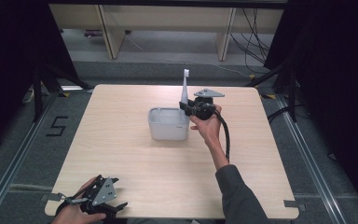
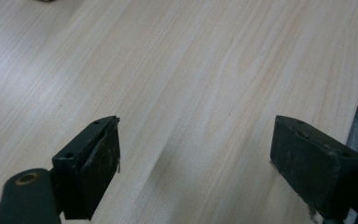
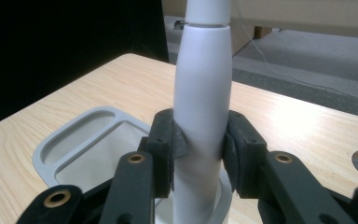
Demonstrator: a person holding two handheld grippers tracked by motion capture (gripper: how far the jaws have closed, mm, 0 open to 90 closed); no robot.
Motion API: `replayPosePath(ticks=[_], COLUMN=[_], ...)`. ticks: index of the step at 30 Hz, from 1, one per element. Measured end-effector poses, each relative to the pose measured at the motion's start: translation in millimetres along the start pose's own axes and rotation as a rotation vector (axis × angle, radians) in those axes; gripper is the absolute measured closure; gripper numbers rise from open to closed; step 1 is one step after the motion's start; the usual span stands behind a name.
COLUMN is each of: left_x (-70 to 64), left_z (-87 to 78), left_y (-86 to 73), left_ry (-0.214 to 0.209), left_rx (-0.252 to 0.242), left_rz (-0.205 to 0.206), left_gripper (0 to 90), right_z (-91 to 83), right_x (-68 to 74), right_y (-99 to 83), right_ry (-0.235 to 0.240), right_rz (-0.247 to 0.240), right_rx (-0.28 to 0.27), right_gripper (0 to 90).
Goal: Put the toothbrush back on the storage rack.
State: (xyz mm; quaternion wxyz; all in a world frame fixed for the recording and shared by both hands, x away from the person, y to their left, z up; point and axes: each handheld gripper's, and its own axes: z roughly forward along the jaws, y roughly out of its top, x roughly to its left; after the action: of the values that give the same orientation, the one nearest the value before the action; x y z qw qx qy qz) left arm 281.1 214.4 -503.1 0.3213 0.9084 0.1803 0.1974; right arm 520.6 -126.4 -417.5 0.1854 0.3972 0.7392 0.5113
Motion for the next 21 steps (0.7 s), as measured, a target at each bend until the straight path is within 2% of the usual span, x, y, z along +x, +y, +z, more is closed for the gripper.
replayPosePath(ticks=[3, 4, 8, 9, 10, 12, 14, 15, 16, 21], left_x=[-0.2, -0.1, -0.1, -0.1, 0.0, -0.4, -0.3, -0.4, -0.6, -0.6], left_z=[0.0, 0.0, -0.2, -0.2, -0.3, -0.2, 0.0, -0.1, -0.4, -0.2], left_y=[0.0, -0.1, -0.2, -0.2, -0.2, -0.1, 0.0, 0.0, 0.1, 0.0], left_ry=[-0.001, 0.000, 0.000, 0.000, 0.003, 0.000, 0.000, 0.000, 0.000, 0.000], left_rx=[-0.001, 0.000, 0.000, 0.000, 0.001, -0.001, -0.001, -0.001, 0.003, -0.001], left_rz=[0.000, 0.001, 0.002, 0.001, 0.002, 0.000, 0.000, 0.000, 0.000, 0.000], left_gripper=[15.6, 15.6, 15.7, 15.7, 15.6, 15.6, 15.6, 15.6, 15.7, 15.6], right_z=[1.1, 1.1, 2.9, 2.7, 2.2, 2.2, 3.5, 3.0, 3.5, 4.4], right_x=[0.3, 2.1, -1.1, -1.3, -0.2, 0.0, -1.1, -1.6, -0.1, -0.2], right_y=[-2.1, -2.8, -4.3, -4.6, -4.9, -6.1, -7.6, -8.0, -8.8, -9.9], right_ry=[-0.017, -0.015, -0.011, -0.012, -0.010, -0.018, -0.016, -0.031, -0.019, -0.018], right_rz=[-0.016, 0.005, -0.025, -0.023, -0.002, -0.001, -0.026, -0.038, -0.007, -0.021], right_rx=[0.011, 0.015, 0.008, 0.011, 0.022, 0.032, 0.026, 0.028, 0.035, 0.038], right_gripper=[66.7, 66.7, 66.7, 66.7, 66.7, 66.7, 66.7, 66.7, 66.6, 66.7])
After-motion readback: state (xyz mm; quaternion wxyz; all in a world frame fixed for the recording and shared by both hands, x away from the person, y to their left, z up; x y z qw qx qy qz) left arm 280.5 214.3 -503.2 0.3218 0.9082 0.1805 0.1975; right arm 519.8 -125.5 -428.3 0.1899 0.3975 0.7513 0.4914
